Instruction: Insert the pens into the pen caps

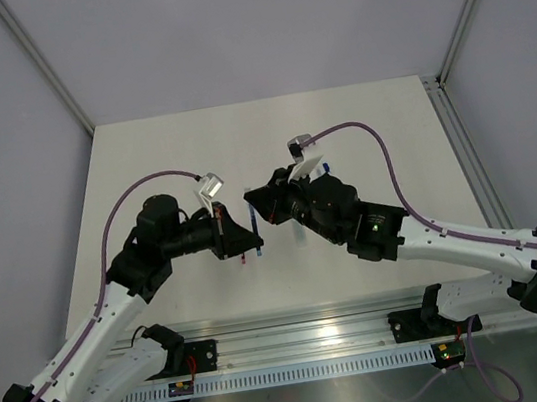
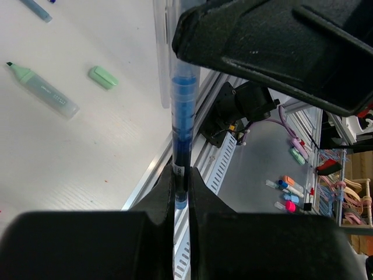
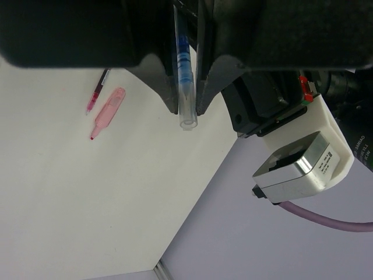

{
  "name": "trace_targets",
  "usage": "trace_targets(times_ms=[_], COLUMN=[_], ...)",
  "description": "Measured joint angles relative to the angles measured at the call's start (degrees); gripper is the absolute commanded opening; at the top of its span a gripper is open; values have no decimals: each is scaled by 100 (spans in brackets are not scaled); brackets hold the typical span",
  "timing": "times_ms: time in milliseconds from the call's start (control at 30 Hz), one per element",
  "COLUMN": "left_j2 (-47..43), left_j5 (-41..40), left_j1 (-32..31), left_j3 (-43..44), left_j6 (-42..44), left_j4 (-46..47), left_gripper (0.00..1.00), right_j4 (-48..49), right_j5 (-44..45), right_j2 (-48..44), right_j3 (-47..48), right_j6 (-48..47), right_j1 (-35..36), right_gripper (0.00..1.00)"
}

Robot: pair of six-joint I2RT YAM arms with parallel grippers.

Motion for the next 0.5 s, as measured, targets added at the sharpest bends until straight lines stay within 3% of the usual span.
trace_targets(times_ms=[233, 333, 500], left_j2=[-2, -2, -13], left_j5=[-131, -155, -175], left_j1=[90, 92, 98], left_j3=[4, 4, 4], left_j6=[-37, -68, -96], left_j4=[562, 651, 671], left_gripper=[0, 0, 0], right_j4=[-542, -660, -750], right_j5=[4, 44, 160], right_j2=[146, 177, 179], right_j3=[293, 380, 424], right_j6=[-140, -249, -378], right_j1=[170, 177, 188], right_gripper=[23, 8, 0])
